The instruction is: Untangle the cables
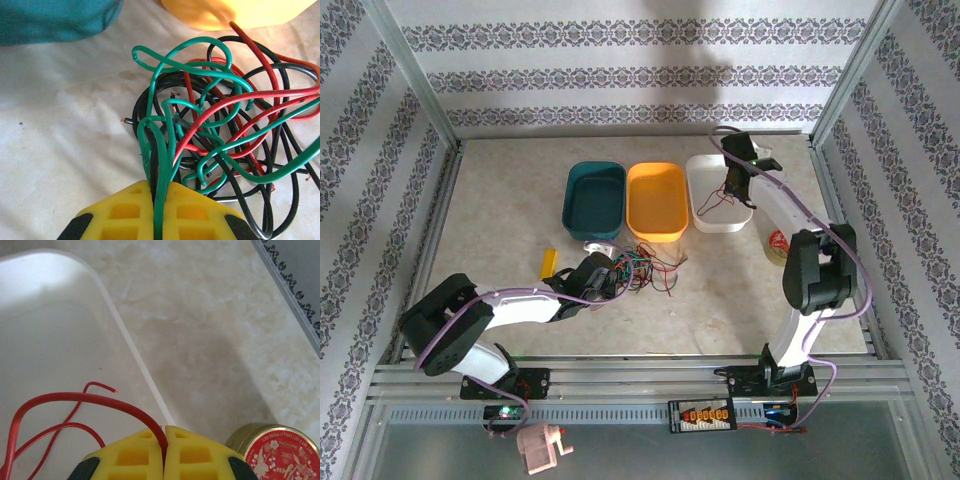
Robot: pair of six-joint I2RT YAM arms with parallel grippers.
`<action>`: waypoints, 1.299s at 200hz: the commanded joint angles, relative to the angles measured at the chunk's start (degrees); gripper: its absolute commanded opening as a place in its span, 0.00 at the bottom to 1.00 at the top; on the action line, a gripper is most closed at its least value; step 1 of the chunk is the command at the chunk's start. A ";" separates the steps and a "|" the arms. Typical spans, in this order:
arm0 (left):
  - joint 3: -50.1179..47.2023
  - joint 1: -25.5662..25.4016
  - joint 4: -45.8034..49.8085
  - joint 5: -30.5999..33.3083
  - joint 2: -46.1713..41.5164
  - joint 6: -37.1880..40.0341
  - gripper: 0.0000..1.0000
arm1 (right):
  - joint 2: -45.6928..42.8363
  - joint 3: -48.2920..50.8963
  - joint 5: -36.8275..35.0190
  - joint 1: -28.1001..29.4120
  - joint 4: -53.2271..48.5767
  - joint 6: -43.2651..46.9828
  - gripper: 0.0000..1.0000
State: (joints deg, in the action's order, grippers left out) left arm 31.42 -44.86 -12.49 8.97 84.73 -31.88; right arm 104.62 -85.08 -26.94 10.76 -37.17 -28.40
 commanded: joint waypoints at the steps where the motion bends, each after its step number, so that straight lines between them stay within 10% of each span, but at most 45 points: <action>1: 0.91 0.81 1.15 -1.57 1.54 1.20 0.00 | 2.79 -3.10 -2.55 0.88 -2.55 -1.92 0.00; 181: 1.80 0.82 1.15 -2.20 2.99 1.88 0.00 | 17.48 -11.01 8.00 0.89 -5.85 -6.48 0.00; 260: 1.63 0.82 1.33 -1.74 2.27 1.82 0.00 | 6.21 -2.91 11.37 -0.22 1.66 -6.93 0.46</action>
State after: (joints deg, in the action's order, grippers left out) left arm 32.64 -44.82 -12.51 8.54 86.54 -31.48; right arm 116.86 -89.52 -15.46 10.61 -38.00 -35.03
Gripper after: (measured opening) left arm 0.070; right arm 0.436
